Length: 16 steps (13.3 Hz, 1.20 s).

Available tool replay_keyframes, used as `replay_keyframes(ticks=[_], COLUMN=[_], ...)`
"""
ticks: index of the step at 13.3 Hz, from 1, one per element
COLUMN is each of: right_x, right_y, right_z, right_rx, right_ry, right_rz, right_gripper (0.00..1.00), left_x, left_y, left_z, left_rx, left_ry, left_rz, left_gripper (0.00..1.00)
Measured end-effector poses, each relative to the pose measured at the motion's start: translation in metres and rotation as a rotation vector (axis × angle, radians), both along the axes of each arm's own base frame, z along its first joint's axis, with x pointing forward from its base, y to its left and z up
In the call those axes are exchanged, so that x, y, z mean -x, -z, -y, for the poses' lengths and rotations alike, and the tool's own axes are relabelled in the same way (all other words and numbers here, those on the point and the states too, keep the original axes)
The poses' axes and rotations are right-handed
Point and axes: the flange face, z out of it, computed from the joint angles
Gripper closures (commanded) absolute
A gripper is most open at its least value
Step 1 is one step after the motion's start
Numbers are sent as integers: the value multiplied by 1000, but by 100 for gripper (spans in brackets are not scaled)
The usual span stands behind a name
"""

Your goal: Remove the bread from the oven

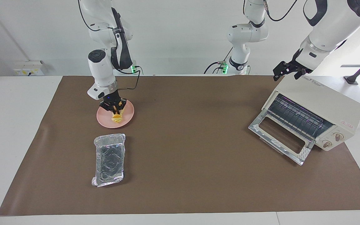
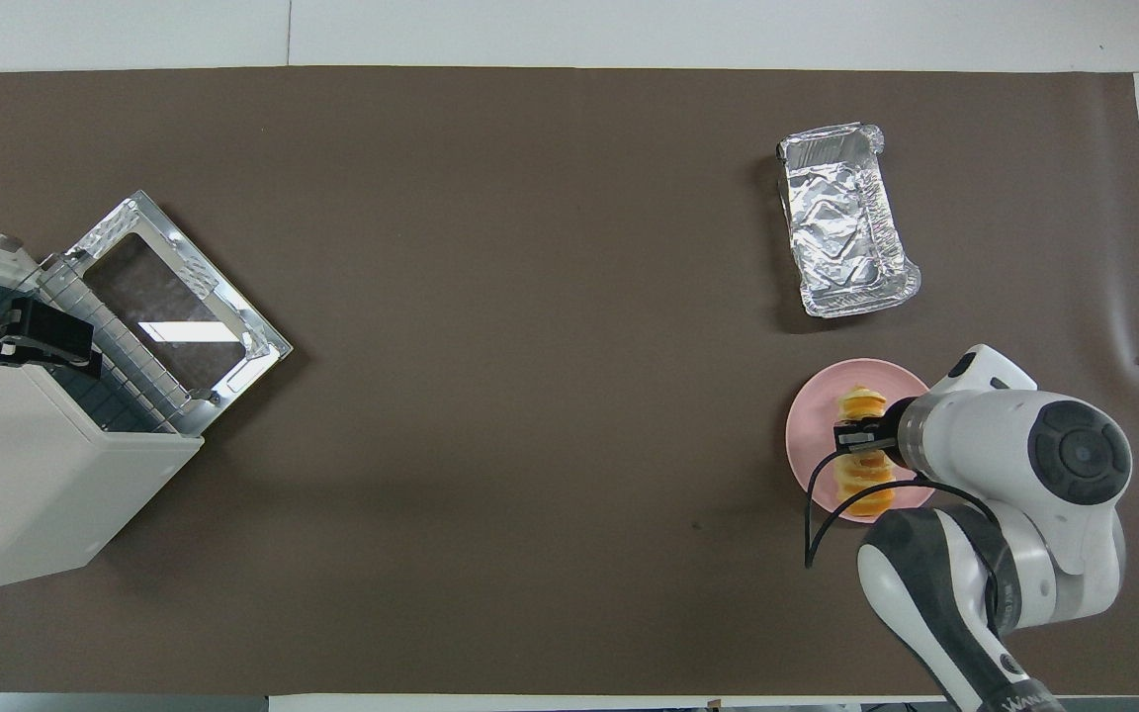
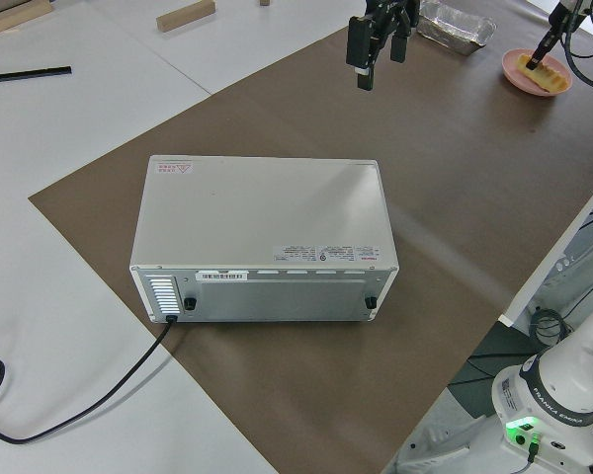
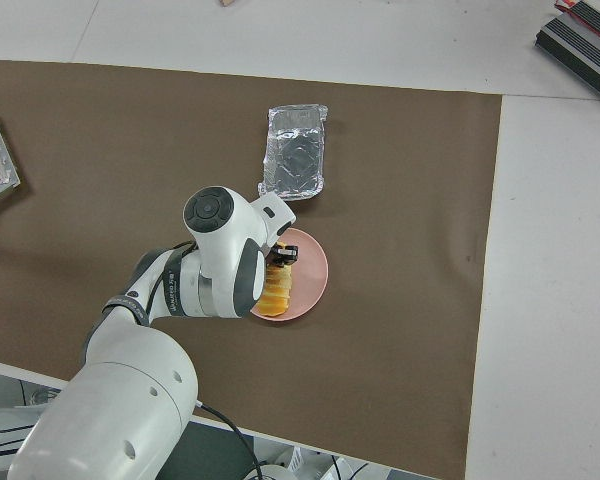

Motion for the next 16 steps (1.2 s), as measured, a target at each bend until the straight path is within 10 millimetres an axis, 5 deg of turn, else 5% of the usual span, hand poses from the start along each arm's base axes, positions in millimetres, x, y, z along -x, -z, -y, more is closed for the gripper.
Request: replay_keyframes(ticks=[4,7,11,16], right_x=[-42,-56,-77,-81], right_y=[-150,-232,-277,-274], right_z=[-7,-8,16,41], right_rx=[5,0,-3,-7], right_ry=[-13,-38,-39,-4], right_rz=[-32,-25,-100,-161], right_gripper=[0,0,0,0], left_x=[0,0,0,0], left_y=[0,0,0,0], left_z=[0,0,0,0], left_rx=[0,0,0,0], left_ry=[0,0,0,0], left_rz=[0,0,0,0], left_gripper=[0,0,0,0])
